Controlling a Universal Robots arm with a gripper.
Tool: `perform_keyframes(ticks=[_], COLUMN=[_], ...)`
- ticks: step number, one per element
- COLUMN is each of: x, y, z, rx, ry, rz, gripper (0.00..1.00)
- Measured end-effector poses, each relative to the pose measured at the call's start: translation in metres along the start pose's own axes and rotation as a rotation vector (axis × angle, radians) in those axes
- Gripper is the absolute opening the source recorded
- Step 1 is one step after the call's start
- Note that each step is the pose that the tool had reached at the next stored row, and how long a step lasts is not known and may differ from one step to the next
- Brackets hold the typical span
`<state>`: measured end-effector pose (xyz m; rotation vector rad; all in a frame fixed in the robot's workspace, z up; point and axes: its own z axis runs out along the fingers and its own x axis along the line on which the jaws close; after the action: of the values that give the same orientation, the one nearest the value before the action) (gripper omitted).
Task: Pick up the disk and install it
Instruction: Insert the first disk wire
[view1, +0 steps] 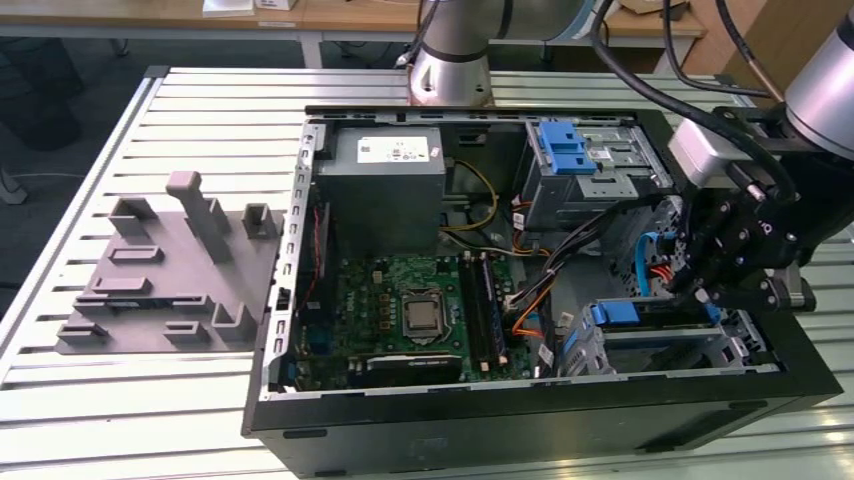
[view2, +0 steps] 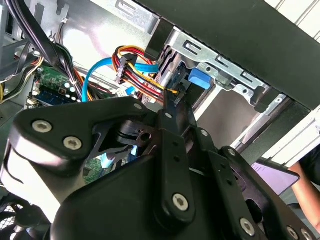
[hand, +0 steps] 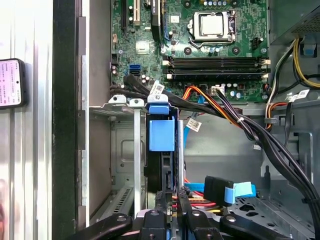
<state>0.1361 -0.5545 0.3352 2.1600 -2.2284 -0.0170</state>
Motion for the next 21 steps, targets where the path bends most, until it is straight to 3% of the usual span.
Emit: perform_keyframes(ticks=[7, 17, 21], x=[0.0001, 0.0001, 0.0001], y=[0.0002, 0.0002, 0.0002], z=[-0.0047, -0.0056, -0.0057], rx=[0.0, 0.0, 0.0], ry=[0.0, 0.0, 0.0], rz=[0.0, 0.0, 0.0], gripper=[0.24, 0.24, 0.11])
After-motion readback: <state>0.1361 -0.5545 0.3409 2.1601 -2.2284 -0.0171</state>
